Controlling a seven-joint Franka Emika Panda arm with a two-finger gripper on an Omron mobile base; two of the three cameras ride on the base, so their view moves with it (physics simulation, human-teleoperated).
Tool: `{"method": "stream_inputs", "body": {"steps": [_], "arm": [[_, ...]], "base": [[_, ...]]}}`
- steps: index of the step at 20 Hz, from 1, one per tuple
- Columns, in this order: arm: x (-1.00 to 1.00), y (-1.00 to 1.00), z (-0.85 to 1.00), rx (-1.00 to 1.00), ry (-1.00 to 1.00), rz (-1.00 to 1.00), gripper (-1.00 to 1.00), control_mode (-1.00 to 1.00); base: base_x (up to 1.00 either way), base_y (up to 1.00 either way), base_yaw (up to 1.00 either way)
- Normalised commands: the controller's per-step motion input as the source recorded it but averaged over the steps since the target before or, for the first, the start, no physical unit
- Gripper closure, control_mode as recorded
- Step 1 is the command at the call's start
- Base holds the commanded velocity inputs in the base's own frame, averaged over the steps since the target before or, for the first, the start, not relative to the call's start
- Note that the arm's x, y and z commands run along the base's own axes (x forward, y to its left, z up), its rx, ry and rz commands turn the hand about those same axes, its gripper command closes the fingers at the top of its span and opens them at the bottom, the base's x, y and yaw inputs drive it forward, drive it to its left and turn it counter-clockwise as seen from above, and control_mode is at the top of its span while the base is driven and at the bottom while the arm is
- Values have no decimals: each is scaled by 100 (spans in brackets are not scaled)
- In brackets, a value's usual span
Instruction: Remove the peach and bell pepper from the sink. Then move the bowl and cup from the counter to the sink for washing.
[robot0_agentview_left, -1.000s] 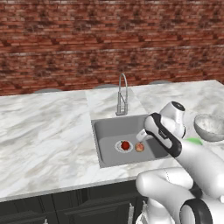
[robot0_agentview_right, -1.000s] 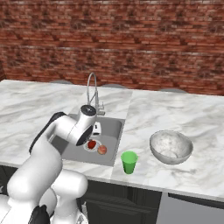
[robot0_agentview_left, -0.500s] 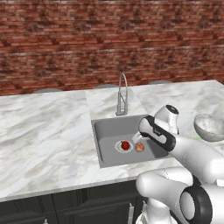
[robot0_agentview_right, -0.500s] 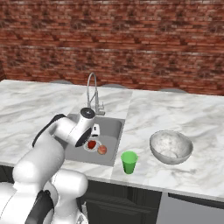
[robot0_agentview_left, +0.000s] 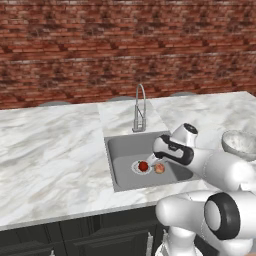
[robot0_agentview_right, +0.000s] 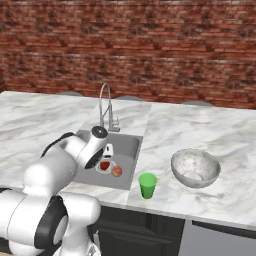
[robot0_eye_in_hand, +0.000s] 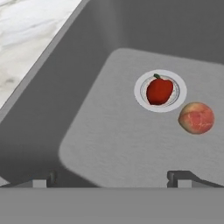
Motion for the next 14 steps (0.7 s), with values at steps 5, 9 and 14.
{"method": "stream_inputs", "body": {"steps": [5, 9, 14], "arm": [[17, 0, -18, -1, 0, -1, -100, -100], [16, 0, -15, -1, 0, -4, -100, -100], [18, 1, -15, 0, 1, -7, -100, -100]], "base": [[0, 0, 0], [0, 0, 0], [0, 0, 0]]}}
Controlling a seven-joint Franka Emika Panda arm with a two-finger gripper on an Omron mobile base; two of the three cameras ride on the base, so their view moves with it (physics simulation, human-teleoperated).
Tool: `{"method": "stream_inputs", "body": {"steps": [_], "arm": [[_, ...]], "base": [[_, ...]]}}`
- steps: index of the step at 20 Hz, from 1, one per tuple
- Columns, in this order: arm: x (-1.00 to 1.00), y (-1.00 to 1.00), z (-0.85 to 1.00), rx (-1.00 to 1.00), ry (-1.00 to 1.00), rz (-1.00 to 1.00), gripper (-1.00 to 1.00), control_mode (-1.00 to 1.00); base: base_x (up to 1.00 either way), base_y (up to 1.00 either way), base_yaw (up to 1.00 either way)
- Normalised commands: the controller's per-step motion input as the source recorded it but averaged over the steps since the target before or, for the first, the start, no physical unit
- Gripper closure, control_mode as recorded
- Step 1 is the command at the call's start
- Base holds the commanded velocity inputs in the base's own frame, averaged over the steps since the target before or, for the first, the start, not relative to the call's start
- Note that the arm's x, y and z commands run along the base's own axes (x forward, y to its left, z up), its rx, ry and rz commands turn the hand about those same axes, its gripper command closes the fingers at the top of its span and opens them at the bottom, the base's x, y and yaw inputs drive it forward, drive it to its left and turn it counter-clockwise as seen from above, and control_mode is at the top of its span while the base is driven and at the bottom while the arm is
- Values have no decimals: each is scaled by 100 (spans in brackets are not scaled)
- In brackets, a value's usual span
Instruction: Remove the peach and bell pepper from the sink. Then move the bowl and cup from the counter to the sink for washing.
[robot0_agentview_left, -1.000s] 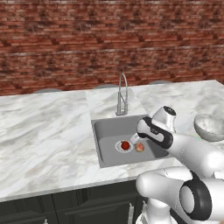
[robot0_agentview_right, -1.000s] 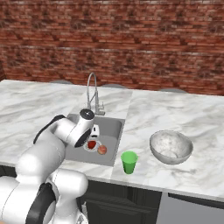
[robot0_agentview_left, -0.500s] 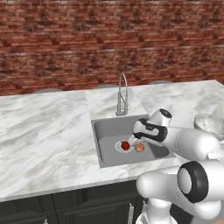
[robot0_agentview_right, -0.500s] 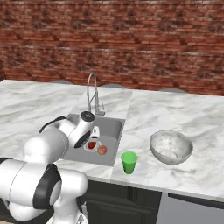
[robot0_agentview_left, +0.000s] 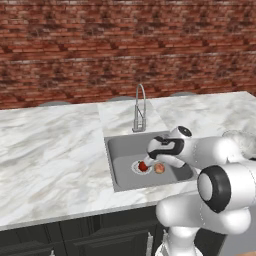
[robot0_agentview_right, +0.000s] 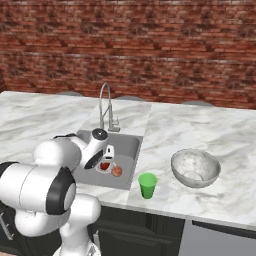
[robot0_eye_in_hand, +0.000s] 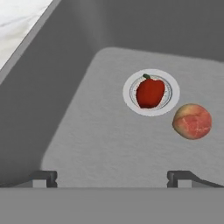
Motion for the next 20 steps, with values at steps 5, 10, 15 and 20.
{"method": "stream_inputs", "body": {"steps": [5, 10, 15, 20], "arm": [[19, 2, -14, 0, 1, -5, -100, -100], [20, 4, -15, -1, 0, -4, -100, -100], [16, 2, -17, -3, 0, -2, -100, -100], [16, 3, -17, -3, 0, -3, -100, -100]], "base": [[0, 0, 0], [0, 0, 0], [0, 0, 0], [0, 0, 0]]}}
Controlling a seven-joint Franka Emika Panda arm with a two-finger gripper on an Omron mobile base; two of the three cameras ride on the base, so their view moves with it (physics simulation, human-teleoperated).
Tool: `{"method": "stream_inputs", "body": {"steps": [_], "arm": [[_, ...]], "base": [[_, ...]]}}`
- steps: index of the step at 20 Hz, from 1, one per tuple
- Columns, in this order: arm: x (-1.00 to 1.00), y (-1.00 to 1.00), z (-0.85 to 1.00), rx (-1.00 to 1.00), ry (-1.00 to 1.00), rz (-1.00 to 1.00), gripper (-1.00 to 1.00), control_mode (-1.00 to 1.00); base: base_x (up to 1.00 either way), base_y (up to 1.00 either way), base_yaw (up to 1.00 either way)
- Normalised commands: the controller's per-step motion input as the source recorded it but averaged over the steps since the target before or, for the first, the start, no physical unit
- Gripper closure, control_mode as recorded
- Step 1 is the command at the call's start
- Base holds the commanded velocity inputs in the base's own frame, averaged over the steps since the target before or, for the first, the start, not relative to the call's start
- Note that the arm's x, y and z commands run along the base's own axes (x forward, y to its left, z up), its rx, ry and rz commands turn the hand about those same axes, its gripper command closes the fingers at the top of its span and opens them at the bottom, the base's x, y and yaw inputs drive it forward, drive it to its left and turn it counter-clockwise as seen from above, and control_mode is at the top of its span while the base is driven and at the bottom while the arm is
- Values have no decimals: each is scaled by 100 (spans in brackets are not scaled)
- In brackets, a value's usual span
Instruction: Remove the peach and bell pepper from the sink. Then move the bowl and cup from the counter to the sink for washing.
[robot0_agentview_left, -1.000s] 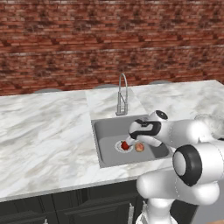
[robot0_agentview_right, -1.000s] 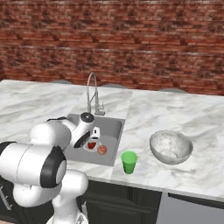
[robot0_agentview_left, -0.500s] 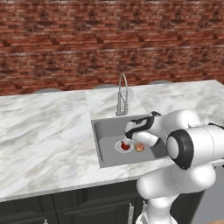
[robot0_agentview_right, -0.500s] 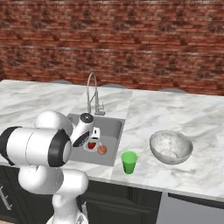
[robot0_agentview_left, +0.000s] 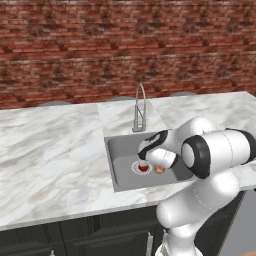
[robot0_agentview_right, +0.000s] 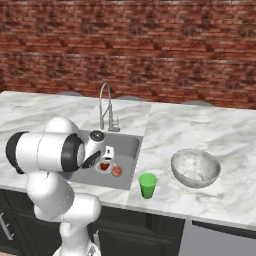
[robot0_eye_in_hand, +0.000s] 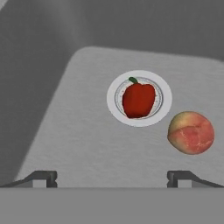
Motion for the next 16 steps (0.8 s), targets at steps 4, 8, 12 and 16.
{"method": "stream_inputs", "body": {"steps": [4, 8, 12, 16], "arm": [[17, 0, -13, -3, 0, -2, -100, -100], [15, 0, -14, -3, 1, -3, -100, -100], [16, 0, -14, -2, 1, -3, -100, -100], [15, 0, -16, 0, 3, -4, -100, -100]], "base": [[0, 0, 0], [0, 0, 0], [0, 0, 0], [0, 0, 0]]}}
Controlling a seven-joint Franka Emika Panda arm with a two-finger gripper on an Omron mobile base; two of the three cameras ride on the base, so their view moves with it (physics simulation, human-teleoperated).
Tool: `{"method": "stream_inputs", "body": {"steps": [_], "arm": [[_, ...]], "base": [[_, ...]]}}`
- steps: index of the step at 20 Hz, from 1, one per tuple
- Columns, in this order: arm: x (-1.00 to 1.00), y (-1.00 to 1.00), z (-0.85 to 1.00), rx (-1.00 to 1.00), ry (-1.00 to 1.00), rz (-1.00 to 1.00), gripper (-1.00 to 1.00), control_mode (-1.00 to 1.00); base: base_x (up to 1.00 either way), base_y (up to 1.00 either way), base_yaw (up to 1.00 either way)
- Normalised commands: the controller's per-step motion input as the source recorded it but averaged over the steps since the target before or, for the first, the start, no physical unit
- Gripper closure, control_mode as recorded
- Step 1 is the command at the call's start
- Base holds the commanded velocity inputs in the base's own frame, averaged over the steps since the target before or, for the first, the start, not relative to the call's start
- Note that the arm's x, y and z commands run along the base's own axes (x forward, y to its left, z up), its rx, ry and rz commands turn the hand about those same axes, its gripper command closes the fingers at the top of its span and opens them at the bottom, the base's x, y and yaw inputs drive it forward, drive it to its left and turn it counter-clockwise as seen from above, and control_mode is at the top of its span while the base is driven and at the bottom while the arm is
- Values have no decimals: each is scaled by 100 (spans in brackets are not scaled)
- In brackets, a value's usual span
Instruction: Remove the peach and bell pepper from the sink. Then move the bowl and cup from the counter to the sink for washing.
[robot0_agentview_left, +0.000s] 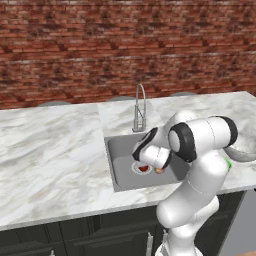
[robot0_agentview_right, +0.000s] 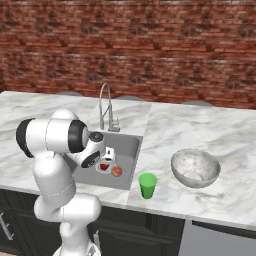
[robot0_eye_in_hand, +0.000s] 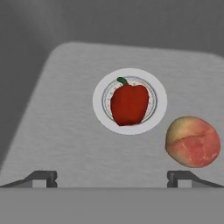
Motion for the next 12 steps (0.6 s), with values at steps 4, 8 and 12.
{"method": "stream_inputs", "body": {"steps": [4, 8, 12], "arm": [[15, 6, -15, 0, 0, -4, -100, -100], [21, 1, -12, 0, 1, -3, -100, -100], [22, 1, -12, 0, 2, -1, -100, -100]], "base": [[0, 0, 0], [0, 0, 0], [0, 0, 0]]}}
